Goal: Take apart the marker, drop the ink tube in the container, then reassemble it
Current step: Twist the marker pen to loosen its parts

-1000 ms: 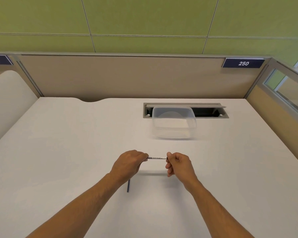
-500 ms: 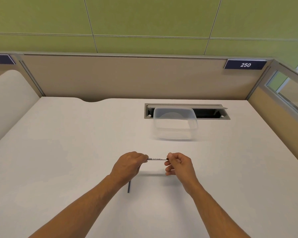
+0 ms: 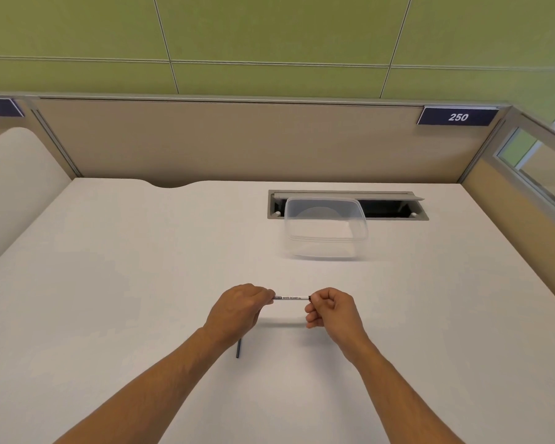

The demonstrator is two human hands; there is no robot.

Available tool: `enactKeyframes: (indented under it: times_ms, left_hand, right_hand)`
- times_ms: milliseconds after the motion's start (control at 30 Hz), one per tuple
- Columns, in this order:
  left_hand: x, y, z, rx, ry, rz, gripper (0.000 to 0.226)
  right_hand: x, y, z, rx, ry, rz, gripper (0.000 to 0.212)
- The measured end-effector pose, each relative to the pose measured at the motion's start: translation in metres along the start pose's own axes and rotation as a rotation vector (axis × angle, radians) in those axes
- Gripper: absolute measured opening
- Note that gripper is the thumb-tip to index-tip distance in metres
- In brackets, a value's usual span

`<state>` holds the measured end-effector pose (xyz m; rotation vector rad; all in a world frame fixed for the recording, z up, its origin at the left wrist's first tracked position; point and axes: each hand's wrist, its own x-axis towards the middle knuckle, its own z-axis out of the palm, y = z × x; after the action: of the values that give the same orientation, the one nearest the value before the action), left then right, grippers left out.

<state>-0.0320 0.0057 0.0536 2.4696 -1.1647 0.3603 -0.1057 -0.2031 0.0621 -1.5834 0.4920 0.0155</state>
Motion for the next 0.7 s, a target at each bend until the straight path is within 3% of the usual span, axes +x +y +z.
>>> enactKeyframes:
  times_ms: [267,500,700]
  left_hand:
    - [-0.0004,-0.0004,-0.0011,0.011,0.006,0.008,0.007]
    - [-0.0001,0.0015,-0.0014,0.003,0.009,0.011,0.006]
    - [-0.0014,0.0003,0.0005,-0.001,0.008,0.013,0.008]
  right_hand:
    - [-0.0014,0.0017,-0.0002,0.091,-0.011,-0.012,0.010]
    - [-0.0023,-0.0009,0.0002,0.035,0.009,0.076,0.042]
    - [-0.0019,-0.0018,0.0000,-0.004,-0.005,0.021,0.028]
